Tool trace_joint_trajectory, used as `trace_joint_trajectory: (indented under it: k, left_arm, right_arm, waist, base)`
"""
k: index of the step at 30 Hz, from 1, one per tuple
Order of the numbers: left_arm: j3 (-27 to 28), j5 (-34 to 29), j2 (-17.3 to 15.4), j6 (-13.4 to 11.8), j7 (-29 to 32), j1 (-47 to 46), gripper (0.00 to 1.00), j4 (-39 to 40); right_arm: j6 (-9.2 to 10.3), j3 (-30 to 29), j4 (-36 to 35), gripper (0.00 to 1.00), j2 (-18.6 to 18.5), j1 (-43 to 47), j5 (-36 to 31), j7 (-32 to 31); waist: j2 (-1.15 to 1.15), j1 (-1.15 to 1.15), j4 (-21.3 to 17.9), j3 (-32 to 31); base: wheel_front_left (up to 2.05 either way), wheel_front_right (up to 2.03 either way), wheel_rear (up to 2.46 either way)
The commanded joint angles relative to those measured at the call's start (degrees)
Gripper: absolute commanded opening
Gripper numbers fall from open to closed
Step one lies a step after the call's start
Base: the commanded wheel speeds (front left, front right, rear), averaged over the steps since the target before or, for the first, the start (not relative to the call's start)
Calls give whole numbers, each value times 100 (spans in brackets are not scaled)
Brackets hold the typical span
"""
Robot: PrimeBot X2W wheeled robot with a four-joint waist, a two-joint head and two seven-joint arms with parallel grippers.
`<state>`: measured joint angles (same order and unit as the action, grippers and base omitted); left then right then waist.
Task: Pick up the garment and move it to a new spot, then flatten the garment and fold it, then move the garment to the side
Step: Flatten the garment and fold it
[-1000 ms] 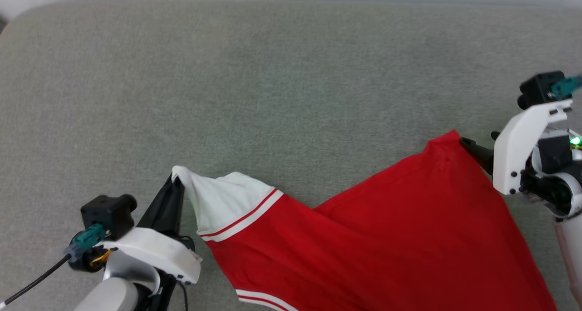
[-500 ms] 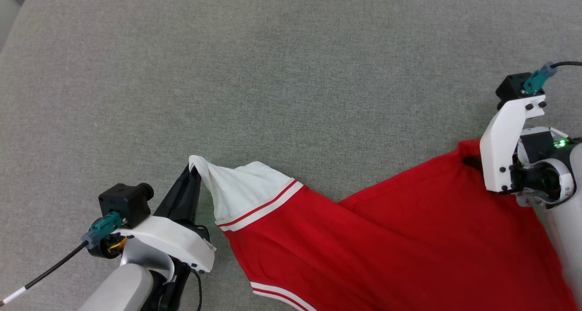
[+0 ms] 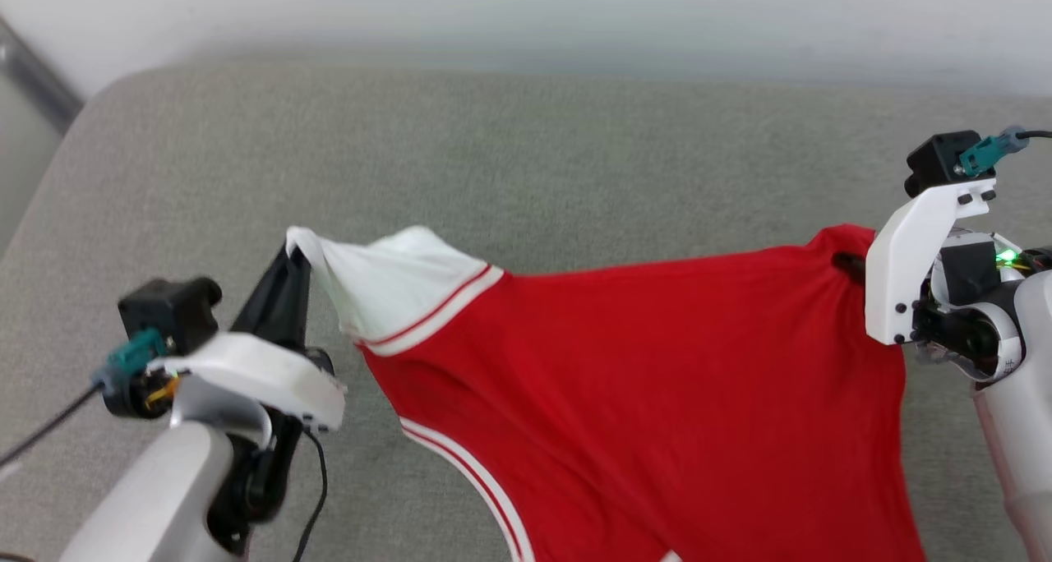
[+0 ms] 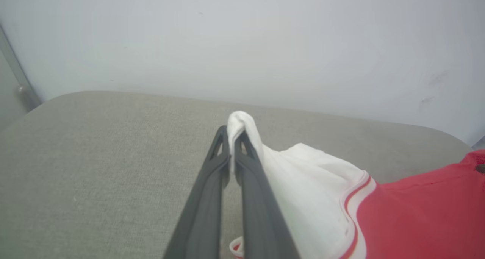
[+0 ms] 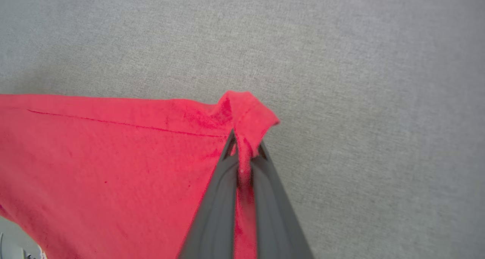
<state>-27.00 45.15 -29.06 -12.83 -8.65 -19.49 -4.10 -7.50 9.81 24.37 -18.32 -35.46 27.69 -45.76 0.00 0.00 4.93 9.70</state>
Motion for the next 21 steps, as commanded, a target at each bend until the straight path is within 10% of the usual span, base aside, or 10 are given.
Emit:
trace_joint_trajectory:
  k: [1, 21]
  left_arm:
    - [33, 13, -26, -2, 0, -72, 0, -18]
    - [60, -78, 412, 853, 367, -3671, 0, -2776]
  right_arm:
    - [2, -1, 21, 0, 22, -42, -44, 31]
    - [3, -553, 1115, 0, 422, -1790, -1050, 2242]
  waist:
    - [0, 0, -199, -311]
    - [0, 0, -591, -419]
  base:
    - [0, 0, 0]
    - [0, 0, 0]
